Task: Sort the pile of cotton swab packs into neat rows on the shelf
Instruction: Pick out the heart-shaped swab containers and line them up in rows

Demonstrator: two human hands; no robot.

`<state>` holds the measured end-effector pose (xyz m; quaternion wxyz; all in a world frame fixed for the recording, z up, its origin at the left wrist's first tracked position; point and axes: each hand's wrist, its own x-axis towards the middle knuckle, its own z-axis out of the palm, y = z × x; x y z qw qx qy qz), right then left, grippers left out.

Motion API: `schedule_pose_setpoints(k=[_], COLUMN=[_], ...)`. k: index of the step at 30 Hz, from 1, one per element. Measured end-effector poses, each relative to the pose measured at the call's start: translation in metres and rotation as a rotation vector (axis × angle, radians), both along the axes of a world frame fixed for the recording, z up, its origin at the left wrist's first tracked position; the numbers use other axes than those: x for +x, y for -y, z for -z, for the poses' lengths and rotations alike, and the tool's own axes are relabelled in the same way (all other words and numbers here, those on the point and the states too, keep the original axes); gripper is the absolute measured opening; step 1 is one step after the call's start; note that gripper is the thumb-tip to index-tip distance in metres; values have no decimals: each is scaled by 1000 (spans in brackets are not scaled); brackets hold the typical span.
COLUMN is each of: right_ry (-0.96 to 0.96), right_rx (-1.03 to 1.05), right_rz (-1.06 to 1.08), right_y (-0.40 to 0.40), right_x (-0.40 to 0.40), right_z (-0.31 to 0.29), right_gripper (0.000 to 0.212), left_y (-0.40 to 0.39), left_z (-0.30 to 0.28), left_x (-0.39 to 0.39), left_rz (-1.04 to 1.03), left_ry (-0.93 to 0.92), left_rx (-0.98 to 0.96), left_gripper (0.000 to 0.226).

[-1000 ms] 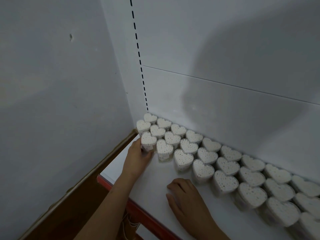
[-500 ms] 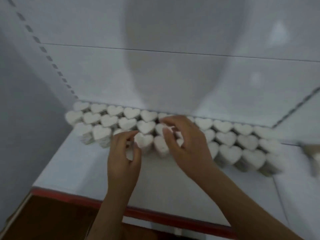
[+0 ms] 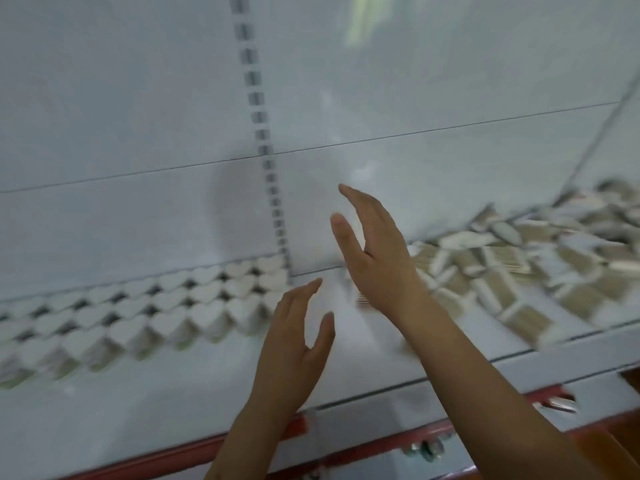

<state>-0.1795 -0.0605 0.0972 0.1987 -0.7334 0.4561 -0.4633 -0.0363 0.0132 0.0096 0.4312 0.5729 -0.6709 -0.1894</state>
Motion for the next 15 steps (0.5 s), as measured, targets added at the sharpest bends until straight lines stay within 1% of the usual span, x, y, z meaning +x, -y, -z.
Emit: schedule_pose_setpoints(k=[3,6,8,12,15], right_ry=[13,81,79,-28,-57], right_rx=[-42,-25,-20,2,16], right_rz=[166,364,483,705,828], right_y=[-6,-32,-53,-80,-88], right_x=[-130,-260,-335,-460,-534], right_z=[-11,-16,-18,-27,-29], right_gripper=[57,54,54,54,56], left_y=[15,22,24,32,37], left_z=[-1,-2,-4,-8,-7], left_x=[-112,-224,-294,-423,-502], left_rz=[135,299,418,605,686], left_ry=[-39,-66,-60,-25,-34], left_rx=[-26,-18,-18,-41,-43], left_gripper=[53,47,43,49,55])
